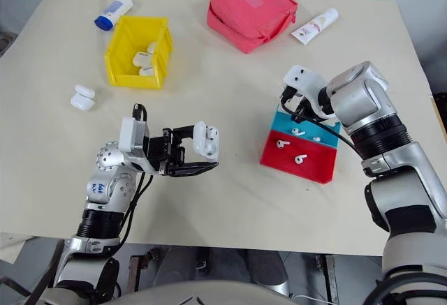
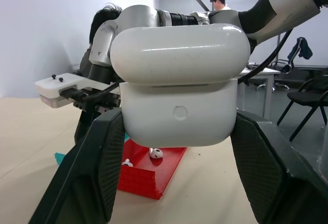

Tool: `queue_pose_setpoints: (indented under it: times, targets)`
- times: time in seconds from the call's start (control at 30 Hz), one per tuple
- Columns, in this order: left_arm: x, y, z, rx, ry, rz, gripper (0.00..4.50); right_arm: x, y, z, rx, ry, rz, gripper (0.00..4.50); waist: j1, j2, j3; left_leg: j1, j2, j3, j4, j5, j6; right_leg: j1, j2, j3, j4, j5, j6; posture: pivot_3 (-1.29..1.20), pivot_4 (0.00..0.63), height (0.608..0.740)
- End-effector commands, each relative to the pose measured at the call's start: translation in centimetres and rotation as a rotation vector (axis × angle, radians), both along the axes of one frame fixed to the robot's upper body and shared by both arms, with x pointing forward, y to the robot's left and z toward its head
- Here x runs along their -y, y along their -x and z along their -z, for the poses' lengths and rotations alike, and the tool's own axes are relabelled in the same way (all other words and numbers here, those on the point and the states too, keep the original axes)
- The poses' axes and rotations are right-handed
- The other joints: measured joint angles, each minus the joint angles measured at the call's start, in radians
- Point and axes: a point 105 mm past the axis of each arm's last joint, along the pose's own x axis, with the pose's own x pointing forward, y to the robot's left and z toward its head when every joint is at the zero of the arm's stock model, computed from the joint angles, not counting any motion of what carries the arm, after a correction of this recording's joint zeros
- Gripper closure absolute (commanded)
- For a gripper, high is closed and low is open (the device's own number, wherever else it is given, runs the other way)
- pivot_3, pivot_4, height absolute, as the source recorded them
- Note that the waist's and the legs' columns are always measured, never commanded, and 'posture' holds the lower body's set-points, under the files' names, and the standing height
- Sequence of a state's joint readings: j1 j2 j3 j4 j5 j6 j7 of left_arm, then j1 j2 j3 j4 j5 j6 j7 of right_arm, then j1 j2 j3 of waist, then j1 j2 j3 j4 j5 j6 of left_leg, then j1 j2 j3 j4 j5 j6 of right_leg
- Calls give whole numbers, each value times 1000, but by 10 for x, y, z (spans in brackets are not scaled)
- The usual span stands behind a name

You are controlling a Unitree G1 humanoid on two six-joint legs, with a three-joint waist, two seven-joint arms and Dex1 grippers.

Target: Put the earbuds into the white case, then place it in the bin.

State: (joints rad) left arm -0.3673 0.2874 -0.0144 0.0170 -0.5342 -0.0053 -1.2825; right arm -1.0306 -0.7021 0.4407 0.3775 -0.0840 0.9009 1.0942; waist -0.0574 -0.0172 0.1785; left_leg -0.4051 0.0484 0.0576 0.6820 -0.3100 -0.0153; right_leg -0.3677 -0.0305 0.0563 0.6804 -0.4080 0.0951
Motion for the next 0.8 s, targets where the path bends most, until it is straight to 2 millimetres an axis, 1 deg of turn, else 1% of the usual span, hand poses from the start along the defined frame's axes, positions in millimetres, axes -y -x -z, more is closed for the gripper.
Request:
queue_pose_setpoints:
  times: [0.03,0.17,0.27,0.37,0.47,0.57,0.7,0.8]
  targets:
    - [-1,1,-7,37,18,9,1731,-22,8,-33,83,-223,-89,4024,0,0,0,0,0,0,0,0,0,0,0,0,0,0,0,0,150,740]
    - [-1,-1,-5,31,20,12,1731,-45,41,-53,113,-472,-251,4024,2,0,0,0,0,-1,0,0,0,1,0,0,0,0,0,0,150,740]
    - [-3,-2,-3,22,17,20,1731,-53,69,-63,151,-610,-364,4024,4,0,0,0,0,-1,0,0,0,2,0,-1,0,0,0,0,150,740]
    - [-7,-5,0,13,7,24,1731,-57,88,-74,189,-741,-400,4024,5,0,0,0,0,-1,0,0,0,3,0,-1,-1,0,0,0,150,740]
    - [-9,-7,2,10,0,29,1731,-59,102,-83,219,-835,-400,4024,4,0,0,0,0,-2,0,0,0,3,0,-1,-1,0,0,0,150,740]
    - [-10,-9,1,10,-4,34,1731,-61,109,-89,242,-892,-392,4024,3,0,0,0,0,-2,0,0,0,4,1,-1,-1,0,0,0,150,740]
    - [-12,-16,0,14,-8,35,1731,-70,127,-91,224,-959,-402,4024,4,0,0,0,0,-2,0,0,0,4,1,-1,-1,0,0,0,150,740]
    - [-12,-22,-4,22,-6,40,1731,-80,144,-85,189,-1011,-427,4024,4,0,0,0,0,-2,0,0,0,4,1,-1,-2,0,0,0,150,740]
